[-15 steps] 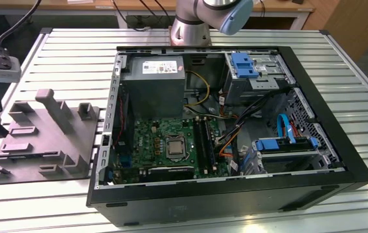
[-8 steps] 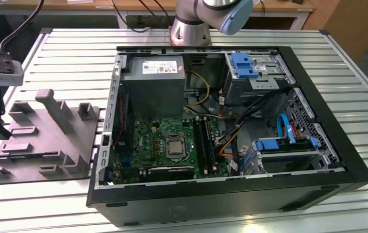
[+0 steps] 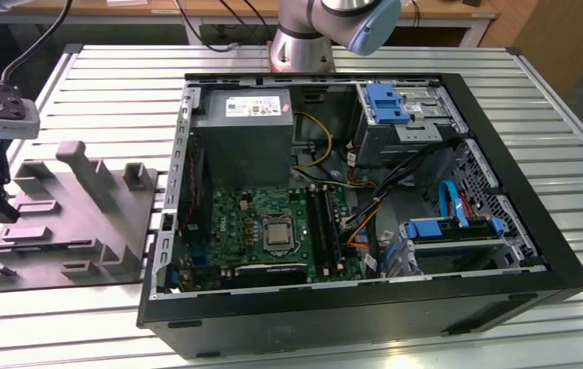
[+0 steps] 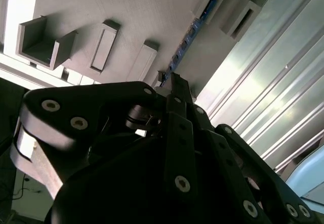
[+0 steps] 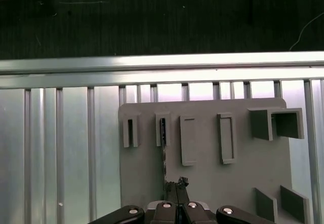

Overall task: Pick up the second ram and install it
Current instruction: 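Pick up the second ram and move it above second insertion slot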

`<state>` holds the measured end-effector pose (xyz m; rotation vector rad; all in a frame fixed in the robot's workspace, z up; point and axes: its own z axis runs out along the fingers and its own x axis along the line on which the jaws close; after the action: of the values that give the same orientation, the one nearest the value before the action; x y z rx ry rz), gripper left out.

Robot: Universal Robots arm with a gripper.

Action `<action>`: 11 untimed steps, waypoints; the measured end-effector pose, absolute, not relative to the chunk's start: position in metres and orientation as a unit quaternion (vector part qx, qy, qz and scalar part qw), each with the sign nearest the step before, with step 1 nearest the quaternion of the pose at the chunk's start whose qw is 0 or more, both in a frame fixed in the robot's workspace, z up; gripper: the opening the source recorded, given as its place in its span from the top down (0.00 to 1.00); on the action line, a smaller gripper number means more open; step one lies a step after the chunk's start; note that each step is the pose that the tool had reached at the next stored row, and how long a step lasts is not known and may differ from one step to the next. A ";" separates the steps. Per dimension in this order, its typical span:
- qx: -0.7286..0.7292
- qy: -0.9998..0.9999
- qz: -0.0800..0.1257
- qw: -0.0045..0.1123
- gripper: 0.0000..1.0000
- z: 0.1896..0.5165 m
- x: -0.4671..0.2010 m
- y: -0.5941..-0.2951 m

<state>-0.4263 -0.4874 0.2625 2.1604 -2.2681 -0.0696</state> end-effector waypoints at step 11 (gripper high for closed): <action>0.690 -0.724 -0.022 0.005 0.90 0.246 -0.426 -0.488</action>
<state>-0.4263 -0.4878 0.2456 2.1600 -2.2677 -0.0697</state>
